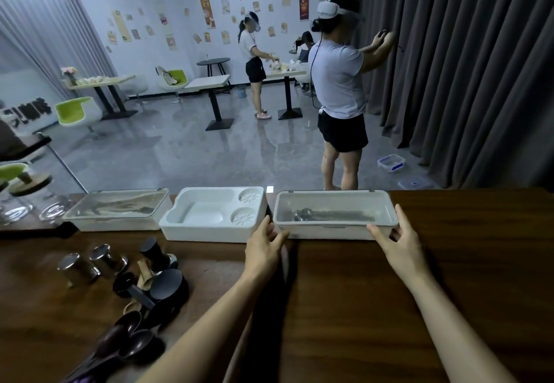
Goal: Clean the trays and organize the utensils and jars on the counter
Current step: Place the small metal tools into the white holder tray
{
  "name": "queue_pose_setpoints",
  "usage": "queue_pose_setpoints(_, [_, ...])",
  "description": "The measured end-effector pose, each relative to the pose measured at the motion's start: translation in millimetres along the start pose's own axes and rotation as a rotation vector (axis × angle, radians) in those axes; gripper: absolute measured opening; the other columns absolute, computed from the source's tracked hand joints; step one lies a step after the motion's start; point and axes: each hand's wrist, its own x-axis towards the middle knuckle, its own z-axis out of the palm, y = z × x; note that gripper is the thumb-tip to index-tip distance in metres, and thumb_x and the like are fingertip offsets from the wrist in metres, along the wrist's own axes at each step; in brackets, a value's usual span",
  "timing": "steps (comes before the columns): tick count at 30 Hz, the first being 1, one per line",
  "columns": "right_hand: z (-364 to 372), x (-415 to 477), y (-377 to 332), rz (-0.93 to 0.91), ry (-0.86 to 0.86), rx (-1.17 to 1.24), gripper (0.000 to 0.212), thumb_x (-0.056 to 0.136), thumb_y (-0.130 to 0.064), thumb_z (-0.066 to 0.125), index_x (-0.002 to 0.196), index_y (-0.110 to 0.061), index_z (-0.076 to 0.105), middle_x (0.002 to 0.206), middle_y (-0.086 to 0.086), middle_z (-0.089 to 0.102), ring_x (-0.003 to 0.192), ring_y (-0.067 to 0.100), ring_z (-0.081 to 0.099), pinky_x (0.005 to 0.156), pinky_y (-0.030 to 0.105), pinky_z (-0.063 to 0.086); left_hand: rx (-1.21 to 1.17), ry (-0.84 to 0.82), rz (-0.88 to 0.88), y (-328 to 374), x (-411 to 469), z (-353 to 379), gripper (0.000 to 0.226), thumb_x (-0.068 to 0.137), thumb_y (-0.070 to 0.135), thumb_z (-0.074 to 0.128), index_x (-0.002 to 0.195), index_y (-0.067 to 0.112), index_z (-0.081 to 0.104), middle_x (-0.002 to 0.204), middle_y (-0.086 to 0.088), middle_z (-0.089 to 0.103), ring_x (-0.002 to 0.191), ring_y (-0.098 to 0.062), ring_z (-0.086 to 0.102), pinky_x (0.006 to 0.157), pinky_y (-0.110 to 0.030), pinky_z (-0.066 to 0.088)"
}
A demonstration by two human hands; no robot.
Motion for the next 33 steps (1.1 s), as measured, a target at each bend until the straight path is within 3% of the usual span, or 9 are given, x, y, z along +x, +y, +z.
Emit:
queue_pose_setpoints(3, [4.8, -12.2, -7.9, -0.024, 0.057, -0.045, 0.099, 0.084, -0.059, 0.067, 0.160, -0.034, 0.008, 0.165, 0.005, 0.021, 0.150, 0.030, 0.024, 0.119, 0.053, 0.027, 0.006, -0.010, -0.015, -2.2, -10.7, -8.0, 0.076, 0.091, 0.038, 0.075, 0.156, 0.017, 0.040, 0.147, 0.006, 0.056, 0.129, -0.009, 0.058, 0.113, -0.037, 0.045])
queue_pose_setpoints(8, [34.6, -42.9, -51.9, -0.416, 0.336, -0.128, 0.059, 0.097, -0.037, 0.058, 0.150, -0.014, 0.043, 0.158, 0.010, 0.036, 0.147, 0.023, 0.031, 0.118, 0.042, 0.031, 0.060, 0.082, 0.062, -5.9, -29.8, -55.7, 0.058, 0.096, 0.026, 0.071, 0.150, 0.018, 0.050, 0.138, 0.010, 0.059, 0.109, 0.007, 0.060, 0.094, -0.010, 0.044])
queue_pose_setpoints(10, [57.7, -53.6, -76.8, -0.544, 0.295, -0.139, 0.049, 0.097, -0.028, 0.061, 0.143, -0.012, 0.053, 0.154, 0.008, 0.044, 0.143, 0.019, 0.038, 0.114, 0.034, 0.034, 0.046, 0.151, 0.109, -9.8, -28.5, -86.6, 0.058, 0.097, 0.025, 0.069, 0.151, 0.020, 0.048, 0.135, 0.009, 0.062, 0.103, 0.017, 0.057, 0.085, 0.000, 0.041])
queue_pose_setpoints(13, [97.8, -67.9, -114.1, -0.619, 0.138, -0.104, 0.041, 0.098, -0.029, 0.061, 0.138, -0.018, 0.057, 0.145, 0.000, 0.053, 0.133, 0.014, 0.051, 0.106, 0.033, 0.046, -0.047, 0.224, 0.120, -14.7, -22.3, -135.3, 0.059, 0.098, 0.024, 0.068, 0.152, 0.019, 0.045, 0.139, 0.005, 0.060, 0.121, -0.003, 0.060, 0.092, -0.007, 0.043])
queue_pose_setpoints(17, [161.2, -89.6, -139.7, -0.499, -0.088, -0.024, 0.042, 0.097, -0.031, 0.063, 0.138, -0.025, 0.057, 0.129, -0.013, 0.059, 0.125, 0.010, 0.056, 0.100, 0.024, 0.049, 0.007, 0.242, 0.157, -25.6, 0.7, -182.3, 0.067, 0.096, 0.028, 0.070, 0.156, 0.018, 0.040, 0.158, 0.001, 0.043, 0.146, -0.012, 0.037, 0.119, -0.031, 0.030])
queue_pose_setpoints(21, [215.3, -95.4, -145.9, -0.374, -0.157, -0.175, 0.057, 0.097, -0.041, 0.060, 0.150, -0.028, 0.042, 0.157, -0.011, 0.036, 0.144, 0.008, 0.032, 0.109, 0.020, 0.027, 0.062, 0.163, 0.162, -30.4, 29.2, -205.3, 0.080, 0.094, 0.034, 0.072, 0.160, 0.014, 0.030, 0.165, -0.001, 0.030, 0.152, -0.013, 0.025, 0.119, -0.025, 0.020])
queue_pose_setpoints(23, [232.1, -93.5, -143.5, -0.275, -0.155, -0.228, 0.064, 0.097, -0.048, 0.059, 0.154, -0.031, 0.035, 0.165, -0.006, 0.022, 0.150, 0.016, 0.022, 0.115, 0.030, 0.025, 0.154, 0.072, 0.169, -34.7, 47.0, -214.0, 0.089, 0.092, 0.038, 0.074, 0.161, 0.011, 0.024, 0.167, -0.007, 0.024, 0.154, -0.018, 0.021, 0.122, -0.032, 0.019])
queue_pose_setpoints(27, [247.3, -88.1, -132.3, -0.120, -0.150, -0.410, 0.076, 0.095, -0.060, 0.053, 0.158, -0.034, 0.020, 0.169, 0.003, -0.003, 0.154, 0.026, 0.007, 0.120, 0.044, 0.019, 0.374, -0.092, 0.164, -38.3, 78.8, -238.7, 0.097, 0.089, 0.048, 0.074, 0.161, 0.009, 0.023, 0.167, -0.009, 0.027, 0.153, -0.023, 0.024, 0.120, -0.035, 0.024])
queue_pose_setpoints(33, [257.9, -74.8, -129.4, -0.001, -0.150, -0.369, 0.088, 0.091, -0.066, 0.054, 0.160, -0.035, 0.009, 0.169, 0.004, -0.002, 0.154, 0.026, 0.009, 0.121, 0.045, 0.018, 0.389, -0.241, 0.065, -61.7, 101.9, -251.0, 0.088, 0.082, 0.051, 0.080, 0.152, 0.014, 0.039, 0.147, -0.011, 0.046, 0.131, -0.026, 0.050, 0.092, -0.027, 0.038])
